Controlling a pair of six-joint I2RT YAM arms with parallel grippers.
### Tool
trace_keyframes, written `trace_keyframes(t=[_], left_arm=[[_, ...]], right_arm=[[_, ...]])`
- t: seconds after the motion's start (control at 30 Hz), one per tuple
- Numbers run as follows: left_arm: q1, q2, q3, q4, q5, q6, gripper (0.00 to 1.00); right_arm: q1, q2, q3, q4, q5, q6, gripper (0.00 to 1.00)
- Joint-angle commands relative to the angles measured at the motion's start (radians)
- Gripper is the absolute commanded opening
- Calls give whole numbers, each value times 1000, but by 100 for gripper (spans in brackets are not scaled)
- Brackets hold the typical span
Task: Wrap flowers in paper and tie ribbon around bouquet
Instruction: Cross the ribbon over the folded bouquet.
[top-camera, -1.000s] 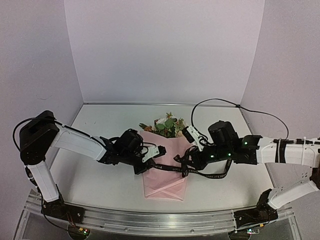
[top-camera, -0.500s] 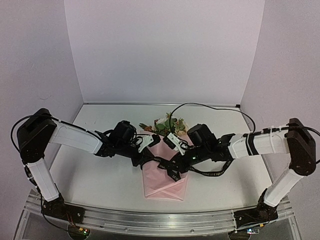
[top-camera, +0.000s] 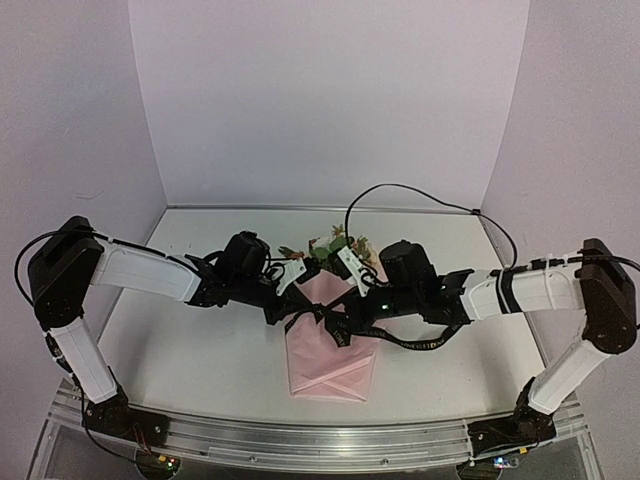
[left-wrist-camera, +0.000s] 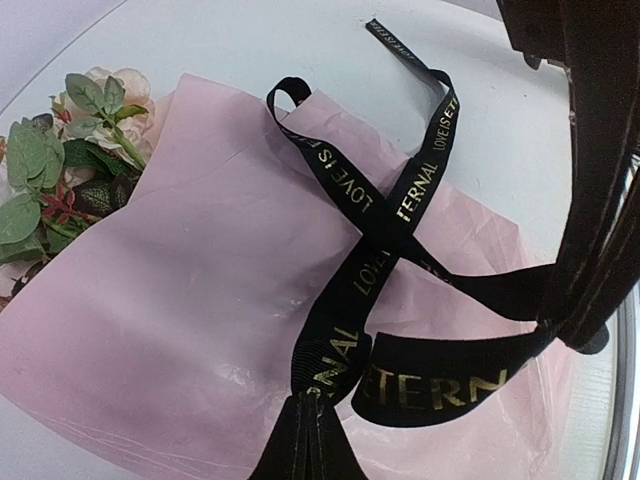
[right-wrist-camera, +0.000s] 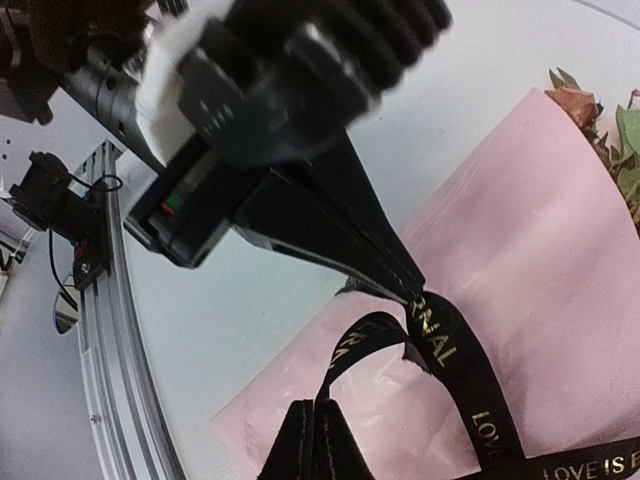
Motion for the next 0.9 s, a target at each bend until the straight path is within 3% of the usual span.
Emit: trace_keyframes(t=[0.0,0.2,0.37,0.73,0.87], left_arm=[[3,-39,34,6,15,-10,0],[5,-48,29,2,14,-13,0],[7,-56,27,-7,35,-12,0],[7,-24,39,-75,62,-33,1],[6,-5,60,-86,36,-71,9]], right_arm=[[13,45,12,53,-6,48,0],[31,139,-5,37,0,99,0],[36,177,-12,29,96,122,0],[36,286,156,-52,326,144,0],[38,301,180,-50,328,122,0]])
